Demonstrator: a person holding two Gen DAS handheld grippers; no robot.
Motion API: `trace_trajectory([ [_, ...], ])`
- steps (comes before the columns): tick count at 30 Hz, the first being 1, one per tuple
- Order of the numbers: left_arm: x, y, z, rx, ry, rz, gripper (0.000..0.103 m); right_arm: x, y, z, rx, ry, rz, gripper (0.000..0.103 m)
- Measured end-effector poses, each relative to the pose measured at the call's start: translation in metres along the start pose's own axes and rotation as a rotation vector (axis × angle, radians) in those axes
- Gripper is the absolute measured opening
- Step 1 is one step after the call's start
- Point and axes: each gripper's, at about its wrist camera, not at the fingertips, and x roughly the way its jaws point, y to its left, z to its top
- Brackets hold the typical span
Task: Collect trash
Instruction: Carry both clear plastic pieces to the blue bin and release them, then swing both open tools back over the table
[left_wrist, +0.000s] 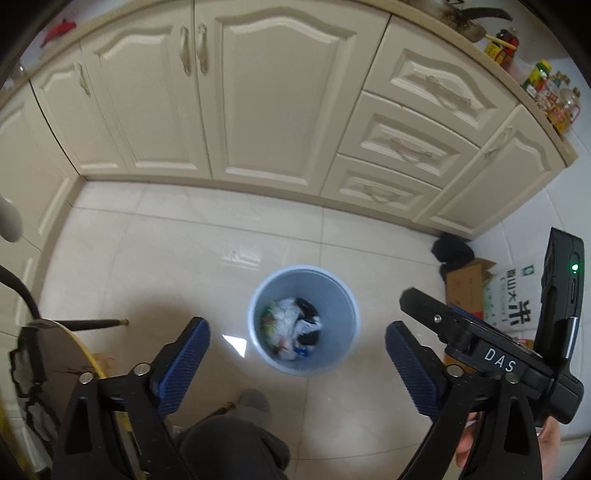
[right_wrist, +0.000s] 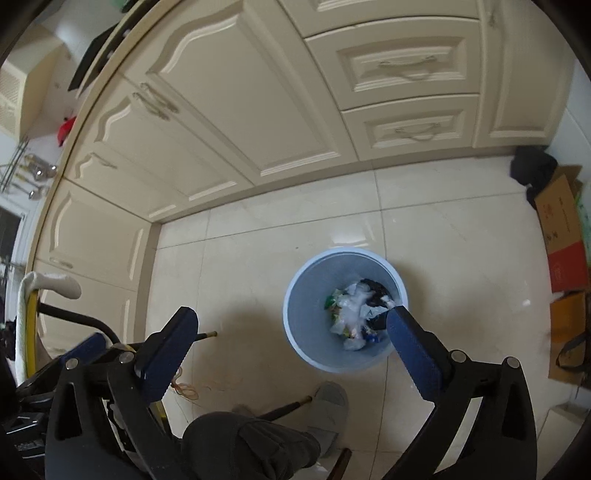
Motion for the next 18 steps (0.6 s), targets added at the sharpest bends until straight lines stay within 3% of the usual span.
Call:
trace_trajectory([
  [3, -0.02, -0.002, -0.004, 0.01, -0.04, 0.024, 0.1, -0.011, 0.005, -0.005, -0.002, -0.014, -0.014, 0.103],
  [8, -0.058, 0.003, -0.023, 0.003, -0.091, -0.003, 0.101, -0.038, 0.021, -0.012, -0.019, -0.051, -0.007, 0.103],
  [10, -0.076, 0.001, -0.041, -0.002, -0.128, -0.015, 0.101, -0.05, 0.029, -0.014, -0.029, -0.067, -0.001, 0.103],
  [11, -0.097, 0.004, -0.062, -0.002, -0.145, -0.02, 0.101, -0.06, 0.036, -0.015, -0.037, -0.082, 0.006, 0.103],
  [18, -0.208, 0.042, -0.134, -0.002, -0.309, -0.016, 0.102, -0.116, 0.084, -0.029, -0.112, -0.171, 0.04, 0.103],
])
